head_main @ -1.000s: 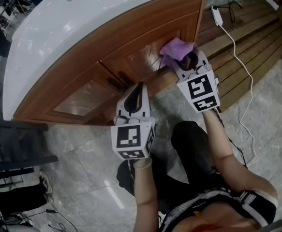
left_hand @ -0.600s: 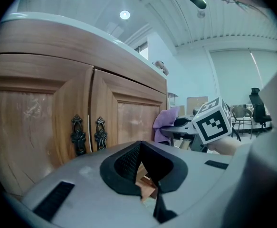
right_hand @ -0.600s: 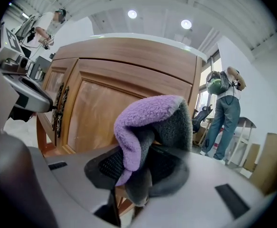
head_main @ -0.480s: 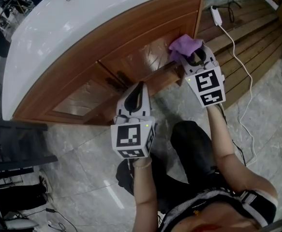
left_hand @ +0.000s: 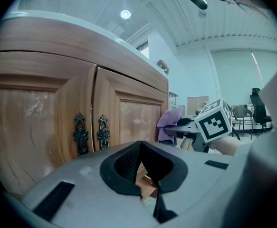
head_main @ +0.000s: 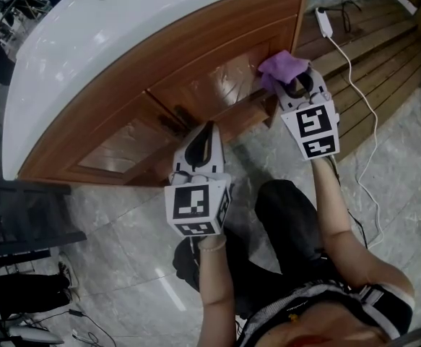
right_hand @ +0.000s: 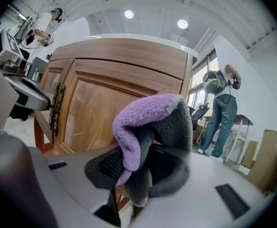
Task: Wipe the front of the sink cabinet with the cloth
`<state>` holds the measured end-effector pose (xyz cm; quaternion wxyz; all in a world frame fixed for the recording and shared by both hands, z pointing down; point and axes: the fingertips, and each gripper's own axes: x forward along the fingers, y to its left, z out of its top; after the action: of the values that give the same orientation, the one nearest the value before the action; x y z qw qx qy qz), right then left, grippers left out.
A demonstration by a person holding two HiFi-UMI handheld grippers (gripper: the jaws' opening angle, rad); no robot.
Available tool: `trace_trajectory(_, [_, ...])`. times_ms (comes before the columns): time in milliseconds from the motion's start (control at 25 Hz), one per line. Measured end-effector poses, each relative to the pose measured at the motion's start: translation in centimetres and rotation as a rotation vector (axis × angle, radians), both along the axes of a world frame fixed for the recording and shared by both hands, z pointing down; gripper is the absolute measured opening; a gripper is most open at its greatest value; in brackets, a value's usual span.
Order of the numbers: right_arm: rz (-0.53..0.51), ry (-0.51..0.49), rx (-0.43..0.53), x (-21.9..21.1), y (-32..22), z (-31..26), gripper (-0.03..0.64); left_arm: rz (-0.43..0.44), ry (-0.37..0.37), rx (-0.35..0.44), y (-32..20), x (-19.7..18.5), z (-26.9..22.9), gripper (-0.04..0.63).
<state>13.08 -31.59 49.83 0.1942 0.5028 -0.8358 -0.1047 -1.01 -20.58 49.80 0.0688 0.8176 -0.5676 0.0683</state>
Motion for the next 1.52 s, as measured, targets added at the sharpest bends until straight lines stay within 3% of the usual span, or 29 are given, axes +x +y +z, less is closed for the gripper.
trace_trajectory(720, [-0.01, 0.007, 0.001, -0.7, 1.0, 0.4, 0.169, -0.035, 0.006, -0.008, 0.8, -0.8, 0.0, 0.0])
trace_trajectory(1240, [-0.336, -0.043, -0.106, -12.0, 8.5, 3.9, 0.169, -0.109, 0.047, 0.007, 1.3, -3.7, -0.7, 0.0])
trace_trajectory(1520, [-0.373, -0.005, -0.17, -14.5, 9.3, 7.4, 0.169, -0.105, 0.049, 0.005, 1.7, -4.1, -0.7, 0.0])
